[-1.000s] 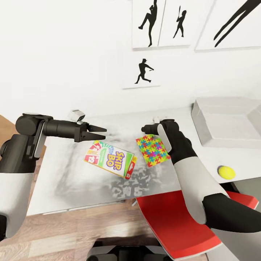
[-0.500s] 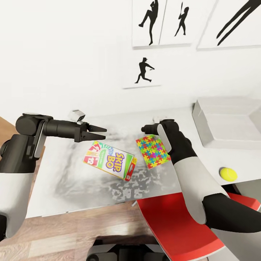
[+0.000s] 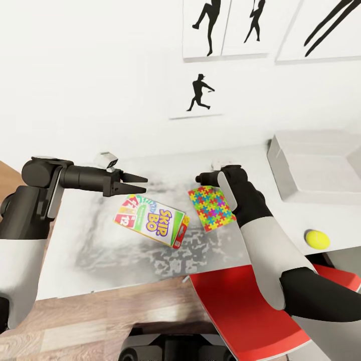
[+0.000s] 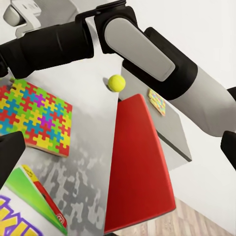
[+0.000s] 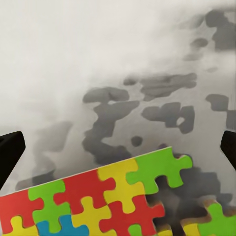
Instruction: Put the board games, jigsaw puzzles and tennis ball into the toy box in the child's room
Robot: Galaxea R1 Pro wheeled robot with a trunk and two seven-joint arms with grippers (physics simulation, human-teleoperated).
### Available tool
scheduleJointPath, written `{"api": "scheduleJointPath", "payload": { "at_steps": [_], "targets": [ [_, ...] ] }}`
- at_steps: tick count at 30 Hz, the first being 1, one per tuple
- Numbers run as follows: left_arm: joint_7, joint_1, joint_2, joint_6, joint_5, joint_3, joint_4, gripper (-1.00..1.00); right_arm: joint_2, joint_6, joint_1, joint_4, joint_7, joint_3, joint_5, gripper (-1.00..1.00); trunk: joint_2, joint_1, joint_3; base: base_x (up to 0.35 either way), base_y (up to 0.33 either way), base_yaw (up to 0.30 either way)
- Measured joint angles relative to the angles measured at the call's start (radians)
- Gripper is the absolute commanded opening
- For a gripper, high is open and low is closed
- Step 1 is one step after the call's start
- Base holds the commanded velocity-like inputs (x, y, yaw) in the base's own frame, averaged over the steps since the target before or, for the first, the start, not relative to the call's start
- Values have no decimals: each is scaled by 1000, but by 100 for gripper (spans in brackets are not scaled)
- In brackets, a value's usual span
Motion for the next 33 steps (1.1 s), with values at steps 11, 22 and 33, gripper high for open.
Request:
{"api": "scheduleJointPath", "payload": {
  "at_steps": [11, 22, 33],
  "targets": [
    [0, 0, 0, 0, 0, 1, 0, 100, 0, 0, 0, 0, 0, 0, 0, 100, 0, 0, -16, 0, 0, 0],
    [0, 0, 0, 0, 0, 1, 0, 100, 0, 0, 0, 0, 1, 0, 0, 100, 0, 0, -31, 0, 0, 0],
    [0, 0, 0, 0, 1, 1, 0, 100, 0, 1, 0, 0, 1, 0, -1, 100, 0, 0, -41, 0, 0, 0]
  ]
}}
